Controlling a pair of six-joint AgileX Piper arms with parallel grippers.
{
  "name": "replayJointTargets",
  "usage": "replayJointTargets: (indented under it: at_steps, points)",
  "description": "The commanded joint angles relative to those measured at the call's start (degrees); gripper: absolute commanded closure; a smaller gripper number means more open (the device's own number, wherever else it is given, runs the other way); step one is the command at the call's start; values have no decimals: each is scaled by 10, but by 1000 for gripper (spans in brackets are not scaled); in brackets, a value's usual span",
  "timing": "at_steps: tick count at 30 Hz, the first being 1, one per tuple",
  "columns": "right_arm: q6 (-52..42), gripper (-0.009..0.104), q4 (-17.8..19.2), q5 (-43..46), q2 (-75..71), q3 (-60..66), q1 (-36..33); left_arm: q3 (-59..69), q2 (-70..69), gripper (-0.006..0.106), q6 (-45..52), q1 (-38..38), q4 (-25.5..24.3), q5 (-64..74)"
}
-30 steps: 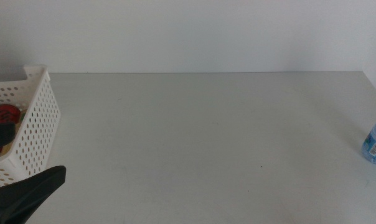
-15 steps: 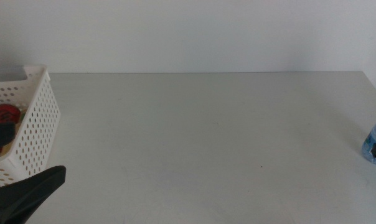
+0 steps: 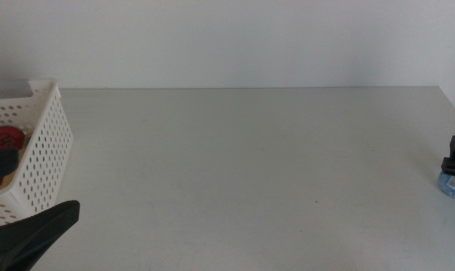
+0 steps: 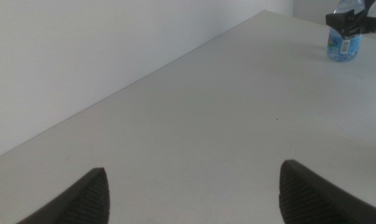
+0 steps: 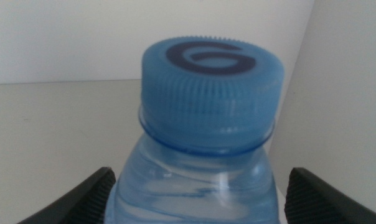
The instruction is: Use arms to grab the bottles and put them into the dustbin to the left of the table.
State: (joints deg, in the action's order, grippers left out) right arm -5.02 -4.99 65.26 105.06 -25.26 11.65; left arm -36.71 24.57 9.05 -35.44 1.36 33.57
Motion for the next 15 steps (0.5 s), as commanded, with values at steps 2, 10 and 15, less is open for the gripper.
replayJointTargets:
  at_steps: [2,10,15]
  points:
    - [-8,23,-18,40,-18,-11,3,-14,5,7,-6,-2,3,-43]
    - [-7,79,4,30,-18,-11,-3,-14,5,7,-6,-2,3,-43]
    - [-1,96,26,60,-25,-24,-45,-14,5,7,-6,-2,3,-43]
